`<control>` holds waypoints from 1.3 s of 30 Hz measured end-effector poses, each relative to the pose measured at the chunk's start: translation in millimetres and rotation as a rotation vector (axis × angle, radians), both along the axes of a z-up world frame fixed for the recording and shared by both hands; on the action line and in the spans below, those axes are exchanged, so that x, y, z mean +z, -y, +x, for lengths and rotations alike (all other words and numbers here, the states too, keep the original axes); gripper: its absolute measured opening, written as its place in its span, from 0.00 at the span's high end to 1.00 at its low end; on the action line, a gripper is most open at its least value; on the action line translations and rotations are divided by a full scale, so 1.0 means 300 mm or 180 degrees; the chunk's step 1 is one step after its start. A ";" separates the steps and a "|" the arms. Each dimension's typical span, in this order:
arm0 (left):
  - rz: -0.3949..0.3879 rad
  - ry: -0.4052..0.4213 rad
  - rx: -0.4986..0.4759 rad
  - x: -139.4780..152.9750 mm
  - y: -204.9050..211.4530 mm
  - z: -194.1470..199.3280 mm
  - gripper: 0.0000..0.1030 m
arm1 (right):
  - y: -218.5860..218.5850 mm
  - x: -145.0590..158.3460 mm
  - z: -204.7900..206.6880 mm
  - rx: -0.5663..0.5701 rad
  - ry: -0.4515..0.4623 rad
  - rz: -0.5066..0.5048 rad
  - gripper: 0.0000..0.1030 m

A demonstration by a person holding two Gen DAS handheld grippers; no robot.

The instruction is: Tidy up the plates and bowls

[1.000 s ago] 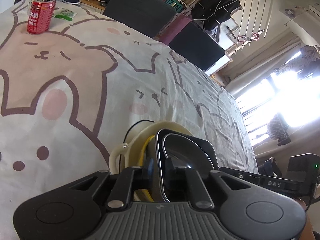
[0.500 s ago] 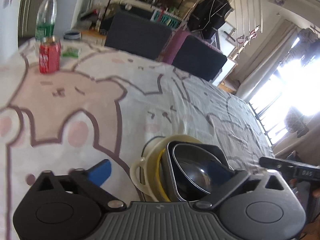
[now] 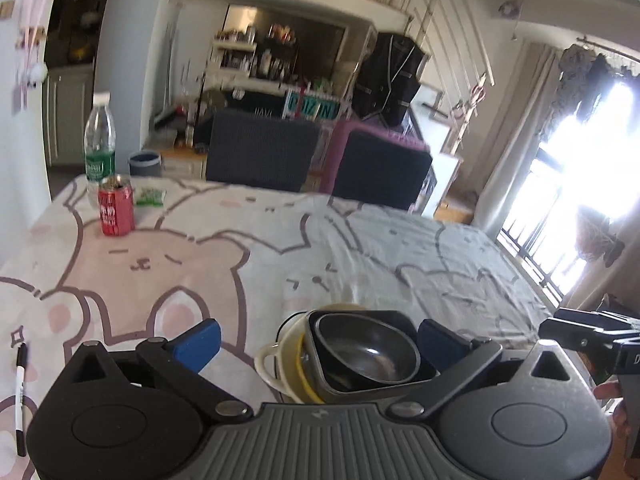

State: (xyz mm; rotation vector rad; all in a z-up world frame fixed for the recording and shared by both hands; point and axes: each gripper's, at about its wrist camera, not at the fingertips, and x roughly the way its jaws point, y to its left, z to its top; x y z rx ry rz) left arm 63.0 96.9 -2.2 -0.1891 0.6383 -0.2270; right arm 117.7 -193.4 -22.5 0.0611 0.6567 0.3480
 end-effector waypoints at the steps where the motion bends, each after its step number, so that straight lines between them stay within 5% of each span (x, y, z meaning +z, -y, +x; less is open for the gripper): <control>1: 0.0025 0.0030 -0.0013 0.009 0.009 -0.015 0.00 | -0.003 0.006 -0.022 -0.0030 0.0052 -0.0012 0.00; 8: 0.0346 0.0330 0.0114 0.030 0.068 -0.146 0.00 | -0.037 -0.002 -0.186 -0.0169 0.0358 -0.0093 0.00; 16: 0.0711 0.0357 0.0125 -0.029 0.102 -0.247 0.00 | -0.056 -0.053 -0.318 -0.0354 0.0631 -0.0304 0.00; 28: 0.1049 0.0352 0.0045 -0.115 0.146 -0.337 0.00 | -0.066 -0.159 -0.403 -0.0445 0.0619 -0.0391 0.00; 39: 0.1116 0.0416 0.0130 -0.153 0.159 -0.360 0.00 | -0.062 -0.233 -0.430 -0.0505 0.0623 -0.0572 0.00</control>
